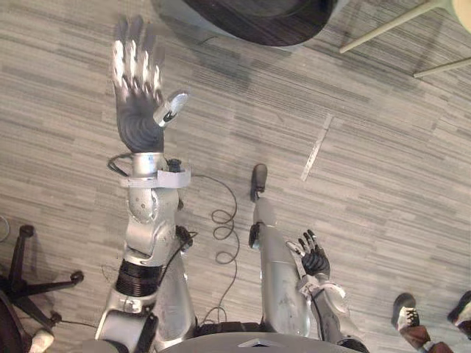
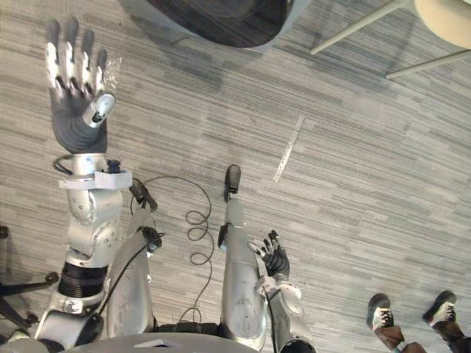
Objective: Pick up the laundry basket with both hands and put the clothes into the washing machine.
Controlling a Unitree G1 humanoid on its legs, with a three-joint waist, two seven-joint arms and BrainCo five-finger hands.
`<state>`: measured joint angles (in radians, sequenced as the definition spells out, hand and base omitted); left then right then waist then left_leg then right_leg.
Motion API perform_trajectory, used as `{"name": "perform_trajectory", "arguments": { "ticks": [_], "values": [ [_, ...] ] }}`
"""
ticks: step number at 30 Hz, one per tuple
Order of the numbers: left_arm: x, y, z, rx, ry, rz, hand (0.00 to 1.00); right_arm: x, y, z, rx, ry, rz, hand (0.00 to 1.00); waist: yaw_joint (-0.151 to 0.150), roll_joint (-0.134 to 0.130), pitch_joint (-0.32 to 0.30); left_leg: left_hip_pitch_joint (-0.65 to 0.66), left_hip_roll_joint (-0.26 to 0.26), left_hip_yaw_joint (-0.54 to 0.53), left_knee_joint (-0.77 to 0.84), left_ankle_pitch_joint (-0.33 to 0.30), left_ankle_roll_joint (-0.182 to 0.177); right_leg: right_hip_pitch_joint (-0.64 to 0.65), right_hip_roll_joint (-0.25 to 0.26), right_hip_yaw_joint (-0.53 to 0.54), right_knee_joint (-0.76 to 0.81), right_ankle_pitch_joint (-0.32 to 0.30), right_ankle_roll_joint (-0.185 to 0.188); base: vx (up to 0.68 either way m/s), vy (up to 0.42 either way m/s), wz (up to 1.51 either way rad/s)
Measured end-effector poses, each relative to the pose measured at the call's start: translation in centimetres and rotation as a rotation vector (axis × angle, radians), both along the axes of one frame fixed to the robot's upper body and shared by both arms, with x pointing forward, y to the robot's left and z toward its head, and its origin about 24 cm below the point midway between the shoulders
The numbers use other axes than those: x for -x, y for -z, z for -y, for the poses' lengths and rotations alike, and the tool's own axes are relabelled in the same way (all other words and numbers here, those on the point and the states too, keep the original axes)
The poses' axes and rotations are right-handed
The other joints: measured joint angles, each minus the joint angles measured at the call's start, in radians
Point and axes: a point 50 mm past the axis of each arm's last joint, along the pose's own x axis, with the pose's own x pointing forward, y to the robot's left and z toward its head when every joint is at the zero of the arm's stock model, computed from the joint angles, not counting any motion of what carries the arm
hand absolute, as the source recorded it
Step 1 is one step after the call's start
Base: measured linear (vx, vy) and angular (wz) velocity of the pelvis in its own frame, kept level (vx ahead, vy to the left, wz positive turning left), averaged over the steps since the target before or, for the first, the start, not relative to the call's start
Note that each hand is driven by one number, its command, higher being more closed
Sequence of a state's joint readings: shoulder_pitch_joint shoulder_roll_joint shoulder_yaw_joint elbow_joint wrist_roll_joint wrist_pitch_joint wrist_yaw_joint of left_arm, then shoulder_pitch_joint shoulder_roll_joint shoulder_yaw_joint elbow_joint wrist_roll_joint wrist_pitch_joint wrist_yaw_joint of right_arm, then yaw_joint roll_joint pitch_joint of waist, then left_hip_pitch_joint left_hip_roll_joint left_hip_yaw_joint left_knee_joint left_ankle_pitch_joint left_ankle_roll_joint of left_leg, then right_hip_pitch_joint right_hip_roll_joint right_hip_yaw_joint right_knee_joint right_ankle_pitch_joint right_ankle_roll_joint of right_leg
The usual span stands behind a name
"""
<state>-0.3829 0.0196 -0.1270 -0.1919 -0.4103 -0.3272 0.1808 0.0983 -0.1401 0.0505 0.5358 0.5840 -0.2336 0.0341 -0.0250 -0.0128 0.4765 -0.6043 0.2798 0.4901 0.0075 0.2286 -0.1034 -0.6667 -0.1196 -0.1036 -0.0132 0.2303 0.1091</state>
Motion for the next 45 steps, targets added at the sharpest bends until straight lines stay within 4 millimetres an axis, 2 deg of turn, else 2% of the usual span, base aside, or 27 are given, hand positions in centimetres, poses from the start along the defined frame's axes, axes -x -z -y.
{"name": "perform_trajectory", "arguments": {
  "ticks": [1, 4, 7, 8, 10, 11, 12, 14, 15, 16, 18, 20, 23, 28, 31, 34, 36, 38, 40, 41, 42, 43, 45],
  "values": [
    [-0.8, 0.5, 0.2, 0.010, 0.009, -0.037, 0.00, -0.3, -0.2, -0.1, 0.006, -0.014, 0.010, 0.00, 0.000, -0.001, -0.001, 0.000, -0.002, 0.000, -0.007, 0.004, 0.001, -0.003, 0.000, -0.001, 0.000, 0.001, 0.001, -0.05, -0.002, 0.07],
    [-5.4, 1.7, 2.0, -0.019, 0.050, -0.213, 0.00, -2.2, -2.0, -1.9, 0.012, -0.113, 0.098, 0.00, -0.015, -0.008, -0.004, -0.013, -0.012, 0.007, -0.049, 0.038, 0.007, -0.034, -0.001, -0.007, 0.002, 0.014, 0.008, -0.02, -0.006, 0.00],
    [-7.8, 0.3, 3.8, -0.086, 0.075, -0.260, 0.00, -3.1, -3.2, -3.9, -0.019, -0.158, 0.159, 0.00, -0.046, -0.012, -0.004, -0.026, -0.003, 0.008, -0.064, 0.057, 0.011, -0.048, 0.006, -0.017, -0.004, 0.028, -0.003, 0.00, -0.011, -0.04],
    [-8.4, -0.8, 4.5, -0.114, 0.071, -0.253, 0.00, -3.2, -3.5, -4.4, -0.034, -0.164, 0.173, 0.00, -0.055, -0.017, -0.003, -0.030, 0.001, 0.012, -0.064, 0.059, 0.011, -0.056, 0.010, -0.016, -0.004, 0.031, -0.005, 0.01, -0.018, -0.14],
    [-10.1, -4.5, 5.6, -0.181, 0.065, -0.221, 0.00, -3.4, -4.1, -5.2, -0.056, -0.180, 0.208, 0.00, -0.086, -0.032, -0.001, -0.044, 0.016, 0.023, -0.064, 0.061, 0.008, -0.072, 0.023, -0.014, -0.008, 0.036, -0.010, 0.01, -0.020, -0.17],
    [-10.5, -5.4, 5.5, -0.204, 0.054, -0.217, 0.00, -3.4, -4.2, -5.4, -0.066, -0.181, 0.210, 0.00, -0.096, -0.041, -0.001, -0.045, 0.021, 0.028, -0.064, 0.062, 0.006, -0.075, 0.029, -0.012, -0.011, 0.037, -0.011, 0.01, -0.029, -0.29],
    [-11.4, -7.6, 4.9, -0.237, 0.026, -0.208, 0.00, -3.4, -4.4, -5.6, -0.088, -0.166, 0.224, 0.00, -0.118, -0.067, -0.003, -0.048, 0.034, 0.036, -0.064, 0.064, 0.000, -0.088, 0.042, -0.003, -0.012, 0.038, -0.013, 0.01, -0.029, -0.28],
    [-12.0, -10.2, 3.9, -0.271, -0.013, -0.191, 0.00, -3.5, -4.9, -5.4, -0.093, -0.149, 0.243, 0.00, -0.136, -0.090, -0.004, -0.055, 0.048, 0.052, -0.066, 0.066, -0.006, -0.104, 0.055, 0.008, -0.015, 0.041, -0.017, 0.01, -0.030, -0.34],
    [-12.5, -11.6, 2.8, -0.283, -0.054, -0.212, 0.00, -3.5, -5.4, -4.8, -0.093, -0.109, 0.266, 0.00, -0.146, -0.096, -0.001, -0.059, 0.058, 0.063, -0.074, 0.071, -0.014, -0.117, 0.069, 0.015, -0.022, 0.045, -0.021, 0.01, -0.016, -0.33],
    [-12.6, -12.0, 2.4, -0.301, -0.069, -0.210, 0.00, -3.5, -5.6, -4.6, -0.092, -0.094, 0.274, 0.00, -0.147, -0.096, -0.001, -0.060, 0.061, 0.067, -0.081, 0.074, -0.018, -0.124, 0.074, 0.017, -0.023, 0.045, -0.021, 0.02, 0.004, -0.31],
    [-12.2, -14.2, 1.8, -0.302, -0.079, -0.163, 0.00, -3.3, -6.2, -3.9, -0.095, -0.045, 0.300, 0.00, -0.150, -0.097, 0.000, -0.077, 0.074, 0.082, -0.085, 0.079, -0.025, -0.150, 0.087, 0.025, -0.024, 0.046, -0.023, 0.01, 0.017, -0.22],
    [-11.6, -16.3, 2.0, -0.275, -0.067, -0.121, 0.00, -3.2, -6.6, -3.5, -0.102, -0.010, 0.327, 0.00, -0.154, -0.099, 0.001, -0.083, 0.079, 0.089, -0.085, 0.079, -0.029, -0.162, 0.092, 0.033, -0.024, 0.047, -0.023, 0.03, 0.033, -0.16],
    [-10.8, -18.2, 2.5, -0.269, -0.095, -0.080, 0.00, -3.1, -8.4, -2.9, -0.109, 0.032, 0.405, 0.00, -0.171, -0.099, 0.001, -0.085, 0.080, 0.100, -0.085, 0.073, -0.037, -0.171, 0.092, 0.039, -0.024, 0.047, -0.023, 0.05, 0.066, -0.08],
    [-9.8, -19.2, 3.5, -0.306, -0.143, -0.027, 0.00, -3.3, -12.9, -1.8, -0.143, 0.091, 0.626, 0.00, -0.164, -0.099, 0.001, -0.112, 0.078, 0.115, -0.085, 0.065, -0.047, -0.209, 0.093, 0.058, -0.024, 0.041, -0.017, 0.05, 0.093, -0.06],
    [-8.7, -20.1, 3.6, -0.318, -0.156, 0.035, 0.00, -2.7, -13.2, -1.7, -0.146, 0.100, 0.644, 0.00, -0.167, -0.101, 0.003, -0.133, 0.078, 0.118, -0.085, 0.069, -0.041, -0.227, 0.092, 0.061, -0.036, 0.043, -0.018, 0.04, 0.071, -0.05],
    [-7.9, -20.9, 3.6, -0.290, -0.143, 0.091, 0.00, -1.2, -11.7, -1.3, -0.138, 0.125, 0.573, 0.00, -0.174, -0.101, 0.003, -0.134, 0.078, 0.113, -0.085, 0.066, -0.045, -0.222, 0.092, 0.051, -0.036, 0.051, -0.026, 0.05, 0.056, 0.02],
    [-8.0, -20.1, 3.2, -0.250, -0.123, 0.096, 0.00, -0.9, -11.0, -1.4, -0.140, 0.127, 0.541, 0.00, -0.181, -0.100, 0.003, -0.129, 0.080, 0.104, -0.085, 0.066, -0.046, -0.215, 0.092, 0.035, -0.027, 0.051, -0.027, 0.05, 0.076, 0.06],
    [-8.0, -18.7, 1.8, -0.159, -0.110, 0.098, 0.00, -0.9, -10.6, -1.7, -0.155, 0.131, 0.526, 0.00, -0.184, -0.098, 0.005, -0.105, 0.081, 0.099, -0.084, 0.066, -0.046, -0.201, 0.093, 0.031, -0.004, 0.051, -0.026, 0.04, 0.102, 0.00],
    [-8.7, -15.2, -0.3, -0.097, -0.140, 0.037, 0.00, -0.9, -10.0, -2.6, -0.186, 0.128, 0.499, 0.00, -0.175, -0.095, 0.007, -0.053, 0.081, 0.099, -0.081, 0.066, -0.046, -0.168, 0.091, 0.029, 0.029, 0.039, -0.021, 0.02, 0.101, -0.03],
    [-9.1, -11.9, -2.0, -0.067, -0.175, -0.028, 0.00, -0.8, -9.4, -3.5, -0.205, 0.104, 0.469, 0.00, -0.174, -0.095, 0.007, -0.015, 0.082, 0.097, -0.068, 0.062, -0.049, -0.147, 0.087, 0.028, 0.075, 0.008, -0.022, 0.02, 0.084, 0.16],
    [-9.2, -7.3, -3.4, -0.083, -0.226, -0.123, 0.00, -0.7, -8.9, -4.5, -0.228, 0.074, 0.434, 0.00, -0.166, -0.088, 0.011, 0.022, 0.090, 0.083, -0.031, 0.028, -0.052, -0.110, 0.084, 0.012, 0.129, -0.048, -0.036, 0.02, 0.058, 0.25],
    [-9.0, -5.2, -3.9, -0.100, -0.246, -0.168, 0.00, -0.7, -8.7, -5.0, -0.237, 0.062, 0.424, 0.00, -0.161, -0.084, 0.013, 0.034, 0.098, 0.078, -0.003, 0.009, -0.052, -0.095, 0.082, 0.005, 0.158, -0.076, -0.047, 0.01, 0.001, 0.26],
    [-6.8, 4.7, -5.7, -0.187, -0.320, -0.400, 0.00, -0.6, -8.2, -5.9, -0.249, 0.013, 0.398, 0.00, -0.105, -0.076, 0.011, 0.080, 0.137, 0.059, 0.125, -0.062, -0.050, -0.054, 0.083, -0.005, 0.291, -0.184, -0.060, 0.05, -0.050, 0.17]
  ]
}}
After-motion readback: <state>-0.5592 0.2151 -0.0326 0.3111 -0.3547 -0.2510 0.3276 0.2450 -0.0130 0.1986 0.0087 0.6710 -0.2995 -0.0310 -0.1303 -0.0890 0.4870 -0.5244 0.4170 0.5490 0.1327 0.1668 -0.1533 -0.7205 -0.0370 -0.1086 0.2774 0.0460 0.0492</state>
